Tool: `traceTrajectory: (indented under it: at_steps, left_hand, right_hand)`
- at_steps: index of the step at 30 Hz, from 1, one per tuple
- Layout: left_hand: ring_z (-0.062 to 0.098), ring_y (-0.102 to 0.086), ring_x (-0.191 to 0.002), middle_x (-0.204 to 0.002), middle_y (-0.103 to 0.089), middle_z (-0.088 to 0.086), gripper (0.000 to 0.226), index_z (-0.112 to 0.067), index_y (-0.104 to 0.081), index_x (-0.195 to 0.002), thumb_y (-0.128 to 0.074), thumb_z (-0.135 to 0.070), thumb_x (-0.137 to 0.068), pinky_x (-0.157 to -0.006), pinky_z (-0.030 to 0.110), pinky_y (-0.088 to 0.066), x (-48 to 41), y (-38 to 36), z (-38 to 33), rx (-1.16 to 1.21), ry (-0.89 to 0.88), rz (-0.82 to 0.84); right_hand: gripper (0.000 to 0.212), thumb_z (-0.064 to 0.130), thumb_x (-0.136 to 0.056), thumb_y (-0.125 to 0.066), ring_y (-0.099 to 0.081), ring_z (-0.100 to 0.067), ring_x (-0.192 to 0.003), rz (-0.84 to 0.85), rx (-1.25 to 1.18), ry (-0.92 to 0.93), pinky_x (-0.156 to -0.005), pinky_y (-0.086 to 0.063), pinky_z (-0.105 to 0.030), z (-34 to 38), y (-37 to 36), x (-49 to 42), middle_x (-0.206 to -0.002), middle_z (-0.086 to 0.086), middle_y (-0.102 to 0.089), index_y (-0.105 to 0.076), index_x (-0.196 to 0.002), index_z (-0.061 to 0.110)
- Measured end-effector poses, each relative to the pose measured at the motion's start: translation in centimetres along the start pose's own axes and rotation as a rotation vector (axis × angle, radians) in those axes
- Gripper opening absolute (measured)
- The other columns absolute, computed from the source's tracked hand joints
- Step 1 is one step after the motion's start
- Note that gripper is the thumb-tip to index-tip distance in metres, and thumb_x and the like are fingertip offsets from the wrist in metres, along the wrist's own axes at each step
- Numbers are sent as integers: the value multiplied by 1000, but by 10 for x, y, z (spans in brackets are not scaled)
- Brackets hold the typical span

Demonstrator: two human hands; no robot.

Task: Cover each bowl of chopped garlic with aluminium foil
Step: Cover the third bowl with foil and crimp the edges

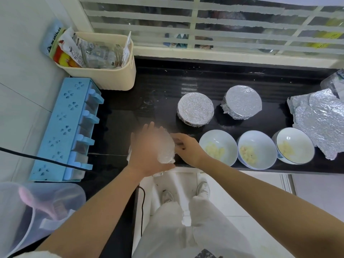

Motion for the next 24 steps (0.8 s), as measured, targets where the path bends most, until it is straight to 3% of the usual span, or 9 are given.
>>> traceTrajectory:
  at_steps: [3, 6, 10, 18, 24]
  left_hand:
    - [36, -2, -151, -164, -4, 14, 124, -24, -13, -156, -24, -100, -58, -112, 69, -7, 1, 8, 4, 19, 51, -31]
    - [38, -15, -149, -163, -15, 11, 117, -24, -21, -155, -26, -95, -62, -108, 71, -19, 4, 8, -6, 31, 120, -54]
    - [38, -23, -145, -162, -20, 7, 107, -26, -22, -155, -28, -85, -66, -97, 64, -35, 6, 2, -8, 35, 186, -53]
    - [38, -27, -142, -160, -24, 6, 102, -26, -27, -153, -34, -79, -66, -95, 62, -37, 6, 3, -9, 39, 193, -85]
    - [37, -29, -141, -159, -26, 6, 102, -26, -28, -153, -36, -78, -66, -92, 60, -38, 6, 4, -9, 30, 192, -95]
  right_hand:
    - [49, -6, -85, -51, -58, -22, -114, -27, 38, -24, -98, -48, -34, -1, 4, -1, -125, -10, -61, -56, -131, 10]
    - [45, -5, -79, -56, -62, -21, -98, -81, 122, -54, -90, -50, -36, -5, 8, -2, -109, -6, -66, -61, -120, 10]
    - [22, 0, -76, -62, -63, -19, -81, -115, 224, -63, -80, -52, -38, -8, 9, -2, -87, 0, -70, -67, -95, 11]
    - [14, 6, -78, -56, -61, -20, -74, -170, 355, -113, -68, -52, -34, -9, 11, -4, -78, 2, -69, -68, -80, 14]
    - [12, 3, -75, -58, -58, -19, -68, -265, 241, -117, -62, -49, -34, -15, 4, 3, -72, 1, -65, -65, -70, 11]
Point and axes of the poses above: each hand's wrist, its own x-axis away from the middle knuckle, its own y-axis out of the back of the hand, z = x × y, the point moved 8 cm from there along -x, towards the middle knuckle
